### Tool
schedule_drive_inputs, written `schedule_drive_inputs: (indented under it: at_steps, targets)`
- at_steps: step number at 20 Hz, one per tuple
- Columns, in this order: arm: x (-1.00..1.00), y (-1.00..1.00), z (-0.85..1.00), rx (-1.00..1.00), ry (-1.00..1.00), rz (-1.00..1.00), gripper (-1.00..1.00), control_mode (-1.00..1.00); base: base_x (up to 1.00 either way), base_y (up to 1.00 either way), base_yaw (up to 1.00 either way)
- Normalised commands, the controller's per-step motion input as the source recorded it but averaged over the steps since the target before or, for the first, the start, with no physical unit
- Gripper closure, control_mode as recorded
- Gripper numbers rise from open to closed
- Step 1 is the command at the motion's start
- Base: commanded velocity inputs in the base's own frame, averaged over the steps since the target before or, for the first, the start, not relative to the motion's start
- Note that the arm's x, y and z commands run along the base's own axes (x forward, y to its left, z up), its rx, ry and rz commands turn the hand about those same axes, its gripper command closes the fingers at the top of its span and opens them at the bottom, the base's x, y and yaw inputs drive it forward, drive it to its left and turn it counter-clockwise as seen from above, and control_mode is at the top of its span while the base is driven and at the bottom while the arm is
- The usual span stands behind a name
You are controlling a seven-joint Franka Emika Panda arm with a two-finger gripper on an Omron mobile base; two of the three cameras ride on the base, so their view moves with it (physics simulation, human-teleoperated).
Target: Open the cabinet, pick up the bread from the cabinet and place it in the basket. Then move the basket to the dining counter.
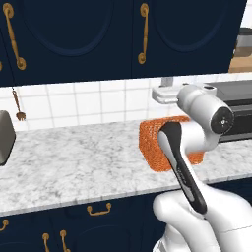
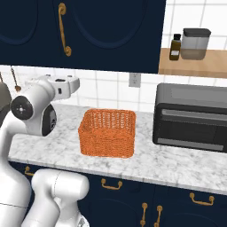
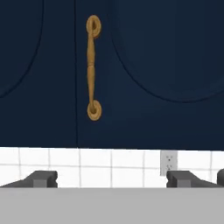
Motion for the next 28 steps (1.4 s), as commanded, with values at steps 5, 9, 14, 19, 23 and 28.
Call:
schedule_drive_inputs:
  at_steps: [5,9,14,19,23,28]
  targets:
    - [0.03,0.02,0.67,0.0,-0.09,0.0,-1.0,-1.0,0.0,0.0,0.0]
    - [0.0,0.18,0.6,0.0,-0.02,0.0,-1.0,-1.0,0.0,0.0,0.0]
    - [0.14,0.54,0.08,-0.02,-0.05,-0.01,-1.0,-1.0,0.0,0.0,0.0]
    - [0.59,0.22,0.0,0.0,-0.06,-0.09,-1.0,-1.0,0.0,0.0,0.0]
    - [0.8,0.0,0.0,0.01,-0.07,-0.07,-1.0,-1.0,0.0,0.0,0.0]
    - [0.69,0.0,0.0,0.03,-0.17,0.01,-1.0,-1.0,0.0,0.0,0.0]
